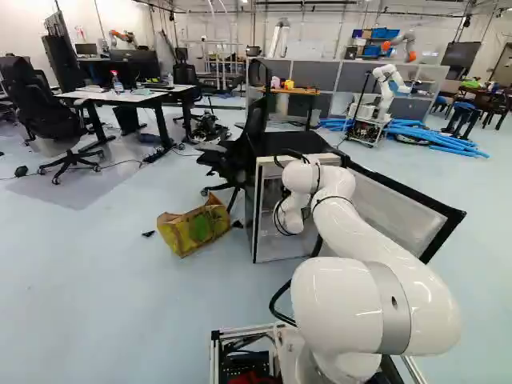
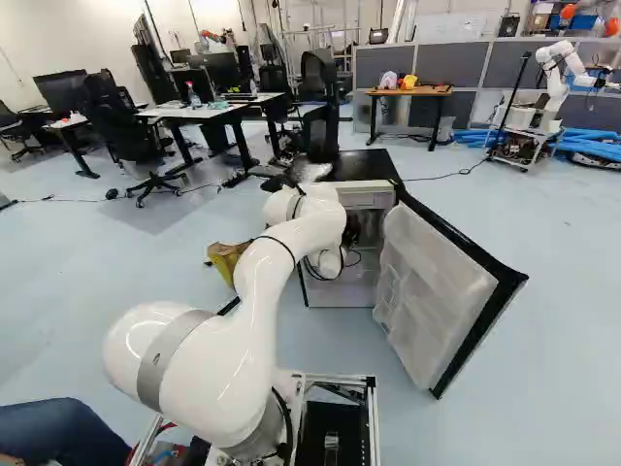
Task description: Grab a drink from the fridge
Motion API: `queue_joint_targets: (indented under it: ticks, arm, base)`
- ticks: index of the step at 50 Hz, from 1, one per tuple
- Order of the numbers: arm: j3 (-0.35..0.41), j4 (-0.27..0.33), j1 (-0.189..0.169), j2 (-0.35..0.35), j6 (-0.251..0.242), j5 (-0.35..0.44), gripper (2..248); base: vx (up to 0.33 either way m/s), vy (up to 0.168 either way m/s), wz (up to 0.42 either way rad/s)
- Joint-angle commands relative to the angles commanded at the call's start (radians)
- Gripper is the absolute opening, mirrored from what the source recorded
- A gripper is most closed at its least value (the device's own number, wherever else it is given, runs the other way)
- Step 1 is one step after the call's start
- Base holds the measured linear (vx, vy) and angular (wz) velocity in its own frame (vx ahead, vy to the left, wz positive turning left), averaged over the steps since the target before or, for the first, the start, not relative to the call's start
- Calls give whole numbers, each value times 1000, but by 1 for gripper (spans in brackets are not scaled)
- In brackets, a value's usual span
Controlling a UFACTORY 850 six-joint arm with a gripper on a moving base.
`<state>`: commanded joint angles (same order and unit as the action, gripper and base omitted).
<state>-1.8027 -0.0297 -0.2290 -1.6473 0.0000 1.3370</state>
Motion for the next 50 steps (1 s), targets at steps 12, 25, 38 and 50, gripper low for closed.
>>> queue_joint_targets:
  ticks: [12,25,38,50]
  arm:
    - [64,0,0,36,0,0,94]
    - [171,0,-2,102,0,0,94]
    - [304,0,-3,192,0,0,94]
    - [402,0,-3,245,0,0,94]
  base:
    - [0,0,0]
    - [0,0,0]
    - [0,0,0]
    - [0,0,0]
